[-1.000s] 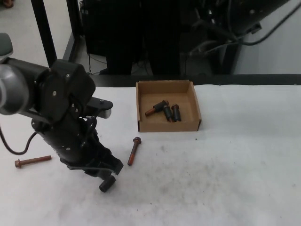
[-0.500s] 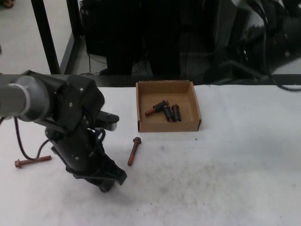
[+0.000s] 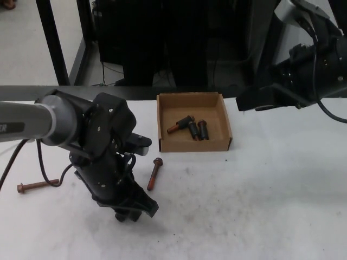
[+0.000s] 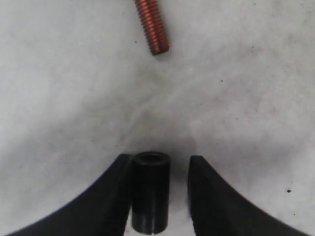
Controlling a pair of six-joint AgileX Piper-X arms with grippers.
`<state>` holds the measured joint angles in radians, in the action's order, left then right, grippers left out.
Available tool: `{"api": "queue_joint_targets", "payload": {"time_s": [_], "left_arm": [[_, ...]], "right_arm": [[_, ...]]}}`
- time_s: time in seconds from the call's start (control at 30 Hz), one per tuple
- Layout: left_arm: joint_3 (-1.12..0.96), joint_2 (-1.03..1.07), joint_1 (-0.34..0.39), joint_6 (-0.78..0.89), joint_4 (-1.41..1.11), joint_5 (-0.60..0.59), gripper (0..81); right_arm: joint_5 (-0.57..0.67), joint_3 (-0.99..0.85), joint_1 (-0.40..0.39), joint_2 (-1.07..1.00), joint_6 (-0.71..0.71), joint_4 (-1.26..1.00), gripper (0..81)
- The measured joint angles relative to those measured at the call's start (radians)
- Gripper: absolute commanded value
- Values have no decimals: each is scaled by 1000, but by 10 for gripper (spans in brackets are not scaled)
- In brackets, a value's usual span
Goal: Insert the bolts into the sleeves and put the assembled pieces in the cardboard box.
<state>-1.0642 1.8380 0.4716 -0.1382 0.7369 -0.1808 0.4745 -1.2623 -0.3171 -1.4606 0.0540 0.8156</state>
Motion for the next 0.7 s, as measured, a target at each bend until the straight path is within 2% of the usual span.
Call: {"api": "queue_joint_targets", "payload": {"time_s": [0.07,0.13,0.17,0.2,0.23,0.43,0.7], "left_arm": [[-5,7,0,12,7,0,325],[-5,11,0,21,7,0,207],[-5,12,0,21,7,0,100],[-5,11,0,26,9,3,27],[-8,11,0,30,12,2,3],[-8,11,0,35,17,-8,8],[34,-54,-1,128,8,-120,8]], "right_arm": [[4,0,0,6,3,0,402],[7,0,0,12,19,0,402],[12,0,-2,14,33,0,398],[19,0,-2,15,44,0,382],[22,0,-6,16,51,0,365],[24,0,-69,17,42,56,221],[25,11,-179,17,30,74,217]]}}
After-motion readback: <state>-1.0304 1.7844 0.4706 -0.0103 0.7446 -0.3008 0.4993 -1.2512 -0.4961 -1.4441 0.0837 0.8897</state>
